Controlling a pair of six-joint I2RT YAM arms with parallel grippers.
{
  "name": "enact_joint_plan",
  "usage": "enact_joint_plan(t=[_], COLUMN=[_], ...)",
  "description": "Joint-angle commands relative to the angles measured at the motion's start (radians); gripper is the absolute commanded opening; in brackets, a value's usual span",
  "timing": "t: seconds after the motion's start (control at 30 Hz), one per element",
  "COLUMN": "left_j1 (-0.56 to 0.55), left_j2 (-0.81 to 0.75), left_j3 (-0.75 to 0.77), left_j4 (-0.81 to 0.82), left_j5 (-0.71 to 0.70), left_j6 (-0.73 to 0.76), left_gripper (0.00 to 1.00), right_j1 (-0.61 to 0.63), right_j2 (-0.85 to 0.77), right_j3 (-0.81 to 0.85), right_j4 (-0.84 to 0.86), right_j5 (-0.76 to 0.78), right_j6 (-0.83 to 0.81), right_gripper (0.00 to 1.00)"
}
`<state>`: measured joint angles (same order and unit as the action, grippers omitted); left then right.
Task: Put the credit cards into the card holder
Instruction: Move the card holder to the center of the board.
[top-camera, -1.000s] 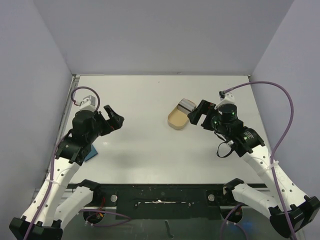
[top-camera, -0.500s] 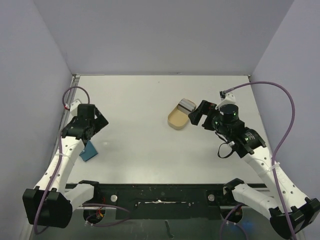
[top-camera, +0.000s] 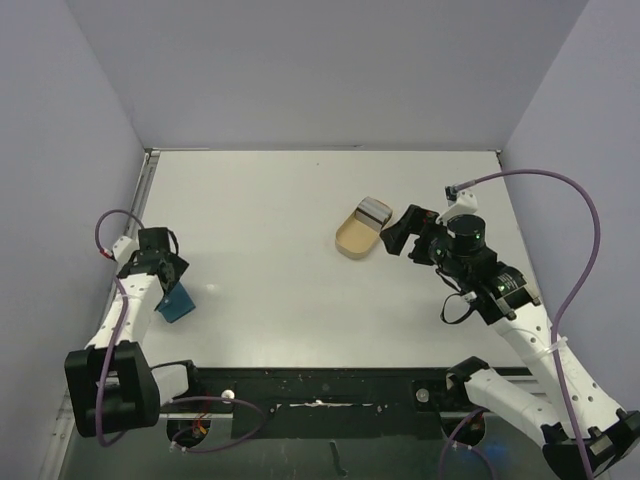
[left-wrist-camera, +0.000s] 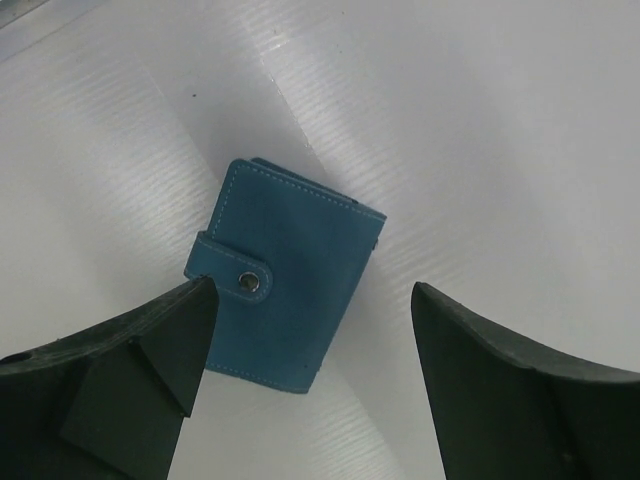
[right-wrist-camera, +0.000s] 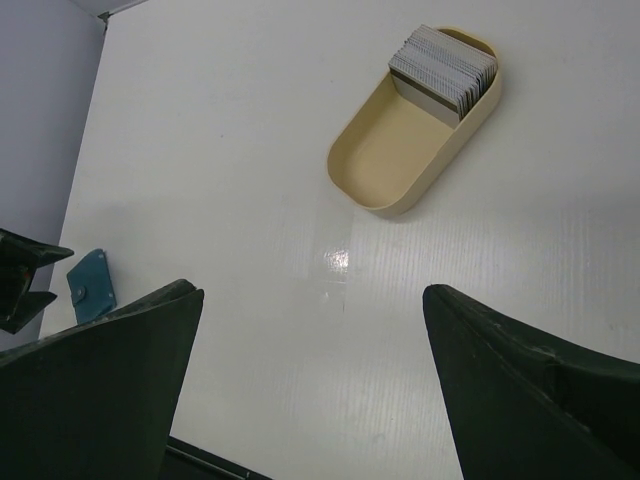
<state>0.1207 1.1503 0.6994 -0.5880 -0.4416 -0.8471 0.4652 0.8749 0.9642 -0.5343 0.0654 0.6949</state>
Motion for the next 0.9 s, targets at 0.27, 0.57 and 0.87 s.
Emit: enact_joint_plan(t=[0.27, 0.57, 0.87], left_j1=[0.105, 0.091, -0.007], left_j2=[0.264, 0.297, 0.268], left_j3=[0.031, -0.028, -0.088], left_j4=[0.21, 0.285, 0.314], left_j5=[0.179, 0.374, 0.482], left_j6=[0.029, 0.079, 0.056], left_gripper=[0.65, 0.47, 0.43], right_j1=[-0.005, -0.005, -0.005], right_j2=[-0.108, -0.121, -0.12], right_j3=[-0.04, -0.038, -0.039], right_j4=[0.037, 0.03, 0.021], right_j5=[0.038, 0.065, 0.09], right_j6=[0.0, -0.014, -0.007], right_gripper=[0.98, 0.98, 0.98])
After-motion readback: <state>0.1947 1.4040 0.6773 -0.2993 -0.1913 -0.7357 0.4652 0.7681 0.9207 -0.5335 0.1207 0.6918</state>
